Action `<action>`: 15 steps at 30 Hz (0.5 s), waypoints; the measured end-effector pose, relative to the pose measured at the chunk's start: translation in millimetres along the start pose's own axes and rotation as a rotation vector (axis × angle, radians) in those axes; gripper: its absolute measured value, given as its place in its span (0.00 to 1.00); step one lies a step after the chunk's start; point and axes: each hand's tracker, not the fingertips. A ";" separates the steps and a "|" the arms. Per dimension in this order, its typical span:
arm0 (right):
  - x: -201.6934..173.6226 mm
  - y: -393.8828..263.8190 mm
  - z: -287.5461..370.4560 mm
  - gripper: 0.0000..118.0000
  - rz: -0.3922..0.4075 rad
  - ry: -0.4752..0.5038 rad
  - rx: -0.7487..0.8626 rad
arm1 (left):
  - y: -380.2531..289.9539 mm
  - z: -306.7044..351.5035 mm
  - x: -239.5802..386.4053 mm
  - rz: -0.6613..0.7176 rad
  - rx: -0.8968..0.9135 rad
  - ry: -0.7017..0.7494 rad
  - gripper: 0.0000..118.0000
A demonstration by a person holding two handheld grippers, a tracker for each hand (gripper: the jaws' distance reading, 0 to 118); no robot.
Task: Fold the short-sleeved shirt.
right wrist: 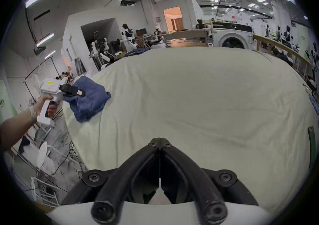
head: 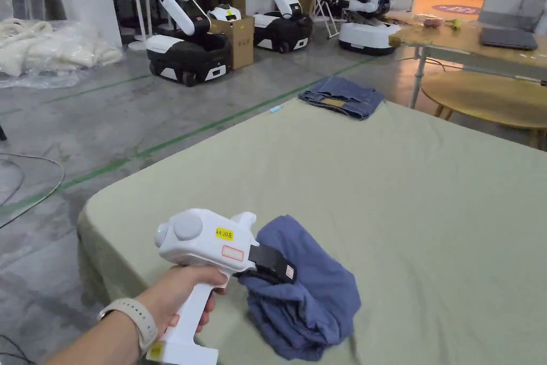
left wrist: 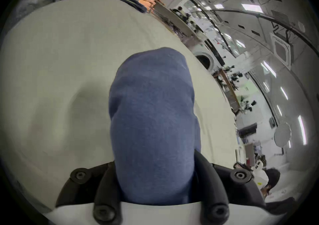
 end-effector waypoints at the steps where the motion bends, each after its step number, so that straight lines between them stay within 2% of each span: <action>1: -4.5 0.6 -2.6 0.00 0.008 -0.001 -0.005 | 4.8 3.5 -11.6 0.038 0.022 0.010 0.19; 3: -13.6 1.7 -6.3 0.00 0.022 -0.002 -0.011 | 7.7 7.4 -31.1 0.108 0.036 -0.016 0.19; 4: -16.5 2.4 -8.4 0.00 0.025 0.000 -0.016 | 8.6 7.0 -41.6 0.114 0.035 -0.036 0.26; 5: -18.9 3.0 -10.8 0.00 0.027 0.002 -0.023 | 7.0 6.4 -48.0 0.129 0.041 -0.050 0.41; 7: -26.1 5.4 -12.7 0.00 0.033 -0.002 -0.028 | 1.4 9.2 -50.8 0.124 0.073 -0.013 0.84; 8: -29.4 6.9 -13.7 0.00 0.035 -0.006 -0.029 | 6.5 13.7 -64.1 0.083 0.138 0.050 0.89; 9: -31.5 8.0 -14.7 0.00 0.035 -0.010 -0.029 | 7.9 22.5 -72.6 0.083 0.189 0.031 0.89; 12: -35.1 10.0 -14.3 0.00 0.029 -0.010 -0.023 | 6.4 50.5 -90.8 0.230 0.301 -0.070 0.89; 15: -36.4 9.7 -11.9 0.00 0.024 -0.007 -0.013 | 6.1 77.6 -106.4 0.266 0.421 0.031 0.89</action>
